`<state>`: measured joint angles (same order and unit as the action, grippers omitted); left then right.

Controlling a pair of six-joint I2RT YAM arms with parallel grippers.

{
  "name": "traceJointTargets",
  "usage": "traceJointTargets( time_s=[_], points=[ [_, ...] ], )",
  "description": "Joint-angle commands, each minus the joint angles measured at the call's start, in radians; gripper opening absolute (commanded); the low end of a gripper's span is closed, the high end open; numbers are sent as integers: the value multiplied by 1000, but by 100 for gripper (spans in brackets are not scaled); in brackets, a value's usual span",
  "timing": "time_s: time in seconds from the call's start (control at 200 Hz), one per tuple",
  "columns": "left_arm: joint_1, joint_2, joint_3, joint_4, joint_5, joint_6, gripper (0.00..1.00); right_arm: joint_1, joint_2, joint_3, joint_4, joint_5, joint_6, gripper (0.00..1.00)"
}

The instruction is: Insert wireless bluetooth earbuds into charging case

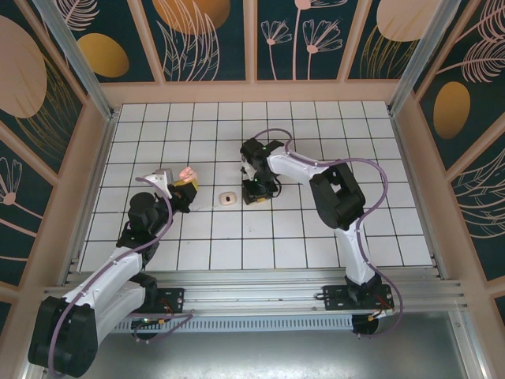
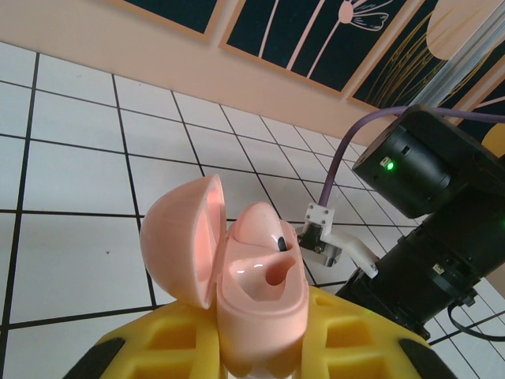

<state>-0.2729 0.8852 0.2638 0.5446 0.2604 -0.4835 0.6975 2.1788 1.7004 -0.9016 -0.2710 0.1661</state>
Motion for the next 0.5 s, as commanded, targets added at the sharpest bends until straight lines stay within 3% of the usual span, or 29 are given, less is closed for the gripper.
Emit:
traceJointTargets(
  time_s=[0.0,0.165,0.495],
  points=[
    [9,-13,18,3,3,17,12,-3,-57,72,-57,18,16,35],
    [8,-15,22,-6,2,20,12,-7,-8,160,-106,99,-2,41],
    [9,-23,17,-11,-2,20,12,12,79,228,-168,135,-39,40]
  ],
)
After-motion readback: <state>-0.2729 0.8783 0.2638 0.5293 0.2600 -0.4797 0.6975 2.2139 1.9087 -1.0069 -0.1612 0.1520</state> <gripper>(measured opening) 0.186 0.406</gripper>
